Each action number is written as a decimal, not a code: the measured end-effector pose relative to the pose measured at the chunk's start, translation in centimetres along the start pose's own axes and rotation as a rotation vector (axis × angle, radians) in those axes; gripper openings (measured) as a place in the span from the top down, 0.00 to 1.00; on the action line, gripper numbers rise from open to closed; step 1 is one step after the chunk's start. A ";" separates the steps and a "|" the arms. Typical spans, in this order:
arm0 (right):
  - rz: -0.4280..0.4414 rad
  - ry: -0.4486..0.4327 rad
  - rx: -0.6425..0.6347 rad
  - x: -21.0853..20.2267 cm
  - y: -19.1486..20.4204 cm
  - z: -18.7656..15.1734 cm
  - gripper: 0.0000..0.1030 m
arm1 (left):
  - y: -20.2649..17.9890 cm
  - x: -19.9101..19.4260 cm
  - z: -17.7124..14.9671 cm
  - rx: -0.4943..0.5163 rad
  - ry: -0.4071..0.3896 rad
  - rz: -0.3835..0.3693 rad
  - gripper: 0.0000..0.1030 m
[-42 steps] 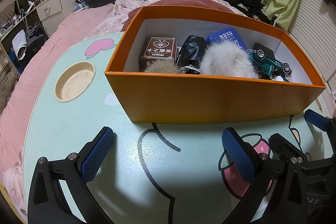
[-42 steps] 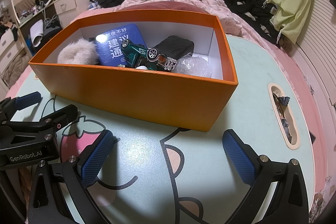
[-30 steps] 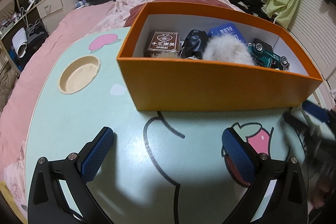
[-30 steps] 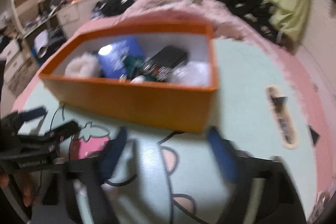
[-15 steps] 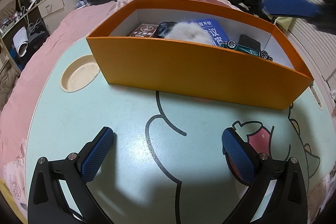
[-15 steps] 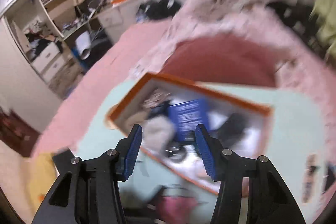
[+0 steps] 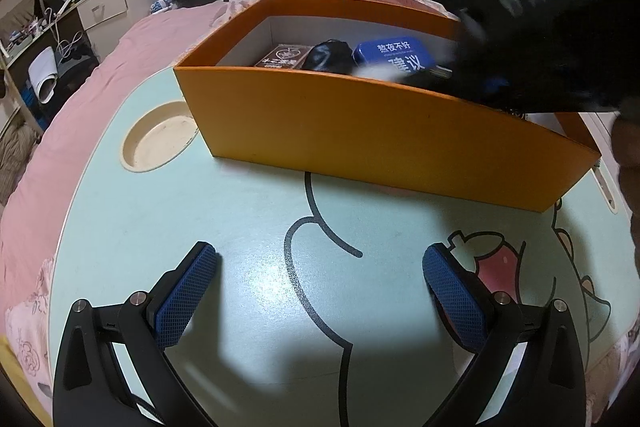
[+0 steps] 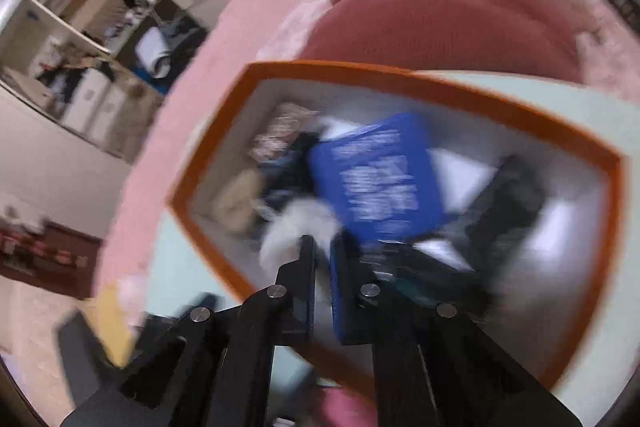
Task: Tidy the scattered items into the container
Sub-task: 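Grasp the white fluffy ball in the box with the right gripper, set it on the table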
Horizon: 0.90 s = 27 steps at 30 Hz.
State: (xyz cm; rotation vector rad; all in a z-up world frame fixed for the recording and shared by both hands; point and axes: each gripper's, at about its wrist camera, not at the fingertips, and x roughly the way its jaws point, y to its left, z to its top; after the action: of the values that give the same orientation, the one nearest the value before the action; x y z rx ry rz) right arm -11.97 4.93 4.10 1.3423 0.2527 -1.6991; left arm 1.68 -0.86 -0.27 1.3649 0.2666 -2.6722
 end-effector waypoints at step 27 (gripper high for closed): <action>-0.196 -0.116 -0.039 -0.2 0.1 1.7 0.48 | 3.7 -4.3 -2.1 -0.182 -0.145 -0.106 0.00</action>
State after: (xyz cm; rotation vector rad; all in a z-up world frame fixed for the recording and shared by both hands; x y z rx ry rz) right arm -12.98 3.91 5.00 1.2179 0.3588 -1.9179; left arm 6.52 -3.85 1.64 1.1283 0.5643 -2.7354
